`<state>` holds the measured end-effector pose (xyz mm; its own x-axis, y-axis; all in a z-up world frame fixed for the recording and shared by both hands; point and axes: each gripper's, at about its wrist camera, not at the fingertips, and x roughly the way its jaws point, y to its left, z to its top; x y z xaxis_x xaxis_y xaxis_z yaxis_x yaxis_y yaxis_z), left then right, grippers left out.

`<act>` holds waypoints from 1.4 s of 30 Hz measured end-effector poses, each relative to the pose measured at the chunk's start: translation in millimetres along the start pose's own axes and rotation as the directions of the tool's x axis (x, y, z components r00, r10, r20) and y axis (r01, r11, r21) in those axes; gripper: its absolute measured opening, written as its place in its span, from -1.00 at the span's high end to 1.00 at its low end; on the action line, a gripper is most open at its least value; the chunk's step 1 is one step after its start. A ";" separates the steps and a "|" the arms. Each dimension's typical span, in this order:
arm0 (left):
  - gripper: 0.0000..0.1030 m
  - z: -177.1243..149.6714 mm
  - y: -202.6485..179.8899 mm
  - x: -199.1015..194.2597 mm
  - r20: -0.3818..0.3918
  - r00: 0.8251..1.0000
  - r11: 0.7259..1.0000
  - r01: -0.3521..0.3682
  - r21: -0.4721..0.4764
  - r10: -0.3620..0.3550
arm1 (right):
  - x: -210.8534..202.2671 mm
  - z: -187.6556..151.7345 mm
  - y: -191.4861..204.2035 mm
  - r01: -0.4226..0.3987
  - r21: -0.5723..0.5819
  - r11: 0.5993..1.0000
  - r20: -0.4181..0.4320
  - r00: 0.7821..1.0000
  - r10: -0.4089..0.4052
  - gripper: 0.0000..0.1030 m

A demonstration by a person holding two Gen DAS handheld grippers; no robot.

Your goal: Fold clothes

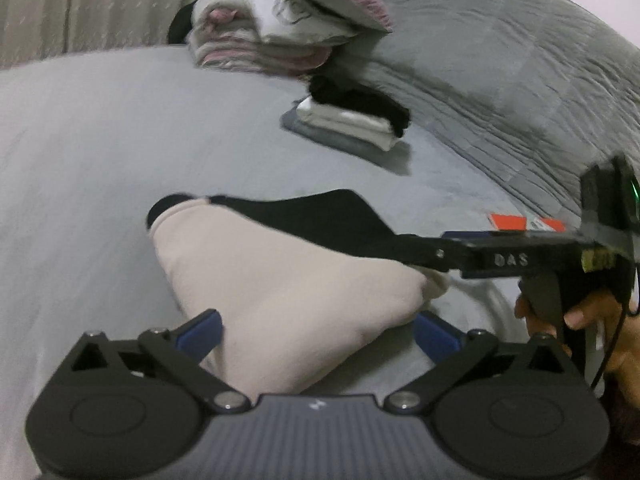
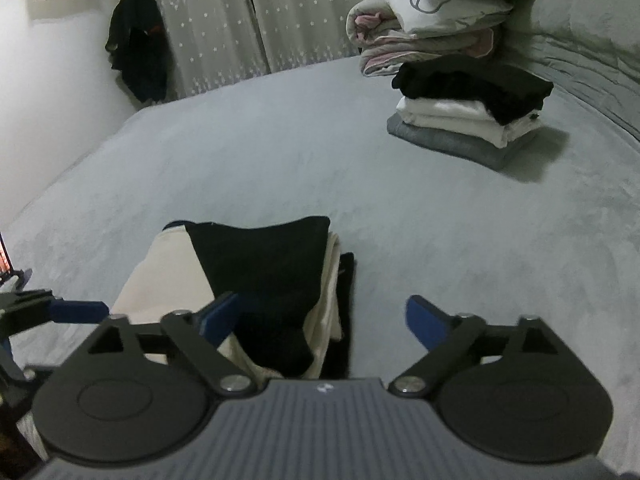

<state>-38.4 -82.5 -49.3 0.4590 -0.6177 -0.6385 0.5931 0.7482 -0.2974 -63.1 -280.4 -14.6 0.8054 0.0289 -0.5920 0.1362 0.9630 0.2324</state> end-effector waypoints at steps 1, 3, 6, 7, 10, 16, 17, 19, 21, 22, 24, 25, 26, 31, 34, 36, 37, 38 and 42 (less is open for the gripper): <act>-0.99 0.4 4.4 0.0 -0.010 1.000 1.000 -0.002 -0.029 0.002 | 0.5 -0.1 -0.2 -0.003 0.002 1.000 -0.006 1.000 0.003 -0.89; -0.99 0.5 13.8 -0.6 -0.022 1.000 0.996 -0.009 -0.088 0.007 | 1.5 -0.4 -0.5 -0.009 0.006 1.000 -0.018 1.000 0.009 -0.91; -0.99 1.1 26.5 0.2 -0.042 0.999 0.986 -0.034 -0.164 0.027 | 2.9 -0.8 -0.9 -0.017 0.012 1.000 -0.036 0.999 0.018 -0.93; -0.99 1.1 30.4 0.6 -0.050 0.998 0.981 -0.040 -0.188 0.032 | 3.4 -1.0 -1.1 -0.020 0.014 1.000 -0.042 0.999 0.020 -0.93; -0.99 1.1 38.9 0.8 -0.055 0.998 0.967 -0.034 -0.251 0.021 | 5.6 -1.0 -5.2 -0.048 0.066 0.997 -0.062 0.997 0.052 -0.93; -0.99 -1.2 49.7 1.8 -0.055 0.998 0.941 0.003 -0.339 -0.023 | 9.7 -2.5 -17.6 -0.113 0.222 0.969 -0.101 0.985 0.138 -0.93; -0.99 -1.5 51.1 3.2 -0.058 0.998 0.936 0.009 -0.351 -0.031 | 10.4 -2.7 -19.6 -0.123 0.247 0.961 -0.106 0.983 0.153 -0.93; -0.99 -2.8 54.5 6.4 -0.062 0.997 0.925 0.018 -0.379 -0.044 | 11.8 -3.2 -23.8 -0.141 0.299 0.944 -0.115 0.976 0.183 -0.93; -0.99 -4.5 59.3 9.0 -0.061 0.996 0.910 0.028 -0.414 -0.058 | 12.6 -4.0 -30.2 -0.155 0.354 0.922 -0.116 0.971 0.208 -0.93; -0.99 -5.6 62.2 10.1 -0.059 0.996 0.900 0.035 -0.435 -0.067 | 13.1 -4.4 -33.5 -0.162 0.382 0.910 -0.115 0.969 0.220 -0.93; -0.99 -7.6 68.1 12.3 -0.054 0.995 0.879 0.049 -0.475 -0.084 | 13.9 -5.2 -40.1 -0.174 0.436 0.883 -0.112 0.963 0.245 -0.93; -0.99 -8.7 71.6 13.2 -0.047 0.994 0.866 0.059 -0.497 -0.094 | 14.3 -5.6 -43.4 -0.179 0.462 0.869 -0.111 0.960 0.257 -0.93; -0.99 -9.5 73.9 13.9 -0.039 0.994 0.855 0.069 -0.514 -0.103 | 14.7 -6.0 -46.7 -0.185 0.488 0.853 -0.108 0.957 0.269 -0.93; -0.99 -10.8 82.4 21.4 0.013 0.987 0.806 0.141 -0.575 -0.163 | 20.3 -2.0 -51.6 -0.203 0.545 0.814 -0.101 0.947 0.304 -0.87; -0.98 -12.9 83.6 28.5 0.040 0.981 0.781 0.176 -0.600 -0.190 | 28.2 -0.4 -51.4 -0.209 0.572 0.793 -0.104 0.941 0.323 -0.74; -0.96 -12.7 80.6 32.6 0.049 0.980 0.780 0.182 -0.598 -0.190 | 32.2 -0.3 -49.0 -0.199 0.573 0.795 -0.113 0.942 0.317 -0.74; -0.95 -12.5 79.0 34.6 0.054 0.980 0.781 0.183 -0.597 -0.189 | 34.1 -0.1 -47.6 -0.194 0.573 0.796 -0.117 0.942 0.313 -0.74; -0.91 -12.3 77.3 36.6 0.058 0.980 0.782 0.185 -0.595 -0.188 | 35.1 1.0 -45.0 -0.190 0.565 0.803 -0.121 0.944 0.308 -0.74; -0.51 -12.0 70.4 43.0 0.065 0.988 0.794 0.152 -0.589 -0.141 | 36.6 4.0 -31.7 -0.170 0.515 0.840 -0.139 0.951 0.278 -0.58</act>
